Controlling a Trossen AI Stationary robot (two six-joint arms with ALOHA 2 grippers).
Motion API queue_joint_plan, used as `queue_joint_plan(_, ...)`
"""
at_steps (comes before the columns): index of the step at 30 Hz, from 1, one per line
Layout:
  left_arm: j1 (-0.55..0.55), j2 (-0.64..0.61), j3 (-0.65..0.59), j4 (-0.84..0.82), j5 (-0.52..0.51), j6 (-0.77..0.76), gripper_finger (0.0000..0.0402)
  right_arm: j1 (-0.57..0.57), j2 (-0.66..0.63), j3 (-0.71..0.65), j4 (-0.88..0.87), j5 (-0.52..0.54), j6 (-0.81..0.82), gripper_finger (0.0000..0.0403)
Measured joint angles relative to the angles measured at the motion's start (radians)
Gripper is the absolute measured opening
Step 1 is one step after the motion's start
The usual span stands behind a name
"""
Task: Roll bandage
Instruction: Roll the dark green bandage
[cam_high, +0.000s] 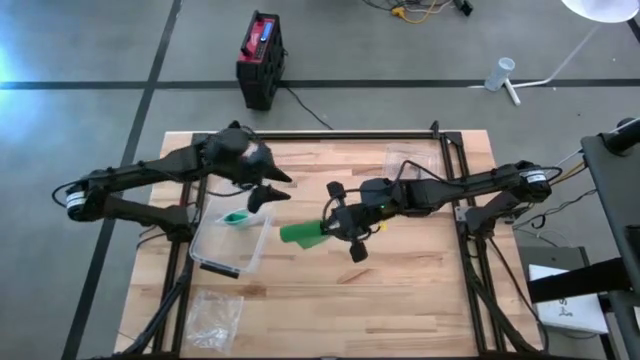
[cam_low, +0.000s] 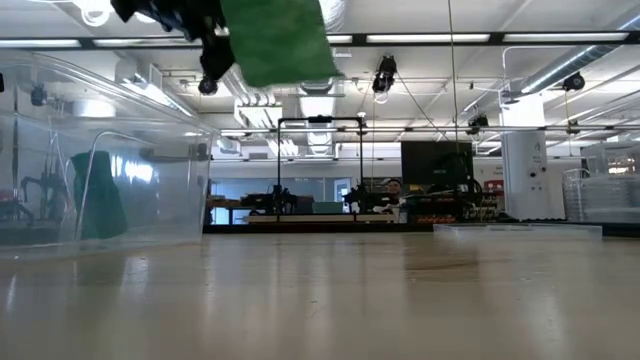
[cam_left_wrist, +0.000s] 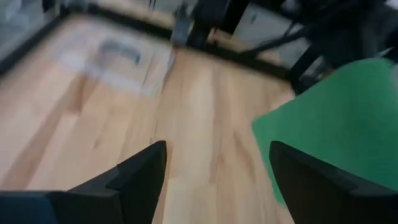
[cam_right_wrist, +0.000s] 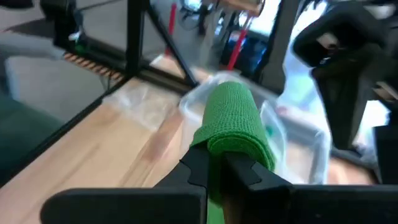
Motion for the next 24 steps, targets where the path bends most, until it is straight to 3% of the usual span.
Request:
queue_joint_plan(7,-0.082,-0.230,-0.187,0.353,0.002,0.010,0.0259,0.015,-0.001,-0.010,0.147,0.043,-0.034,0.0009)
queue_joint_plan(14,-0.182,-0.461,-0.295,0.532,-0.032,0.033,0.0235,0.009,0.000,-0.106,0.353,0.161,0.015,0.0009)
queue_joint_plan(17,-0.277,-0.477,-0.305,0.567,-0.093,0.122,0.0212,-0.001,0.011,-0.143,0.446,0.185,0.031,0.0009)
queue_joint_plan(20,-0.348,-0.443,-0.307,0.536,-0.246,0.278,0.0187,-0.017,0.024,-0.166,0.509,0.224,0.053,0.0009)
queue_joint_plan(24,-0.375,-0.372,-0.281,0.481,-0.387,0.358,0.0170,-0.039,0.034,-0.170,0.527,0.226,0.080,0.0009)
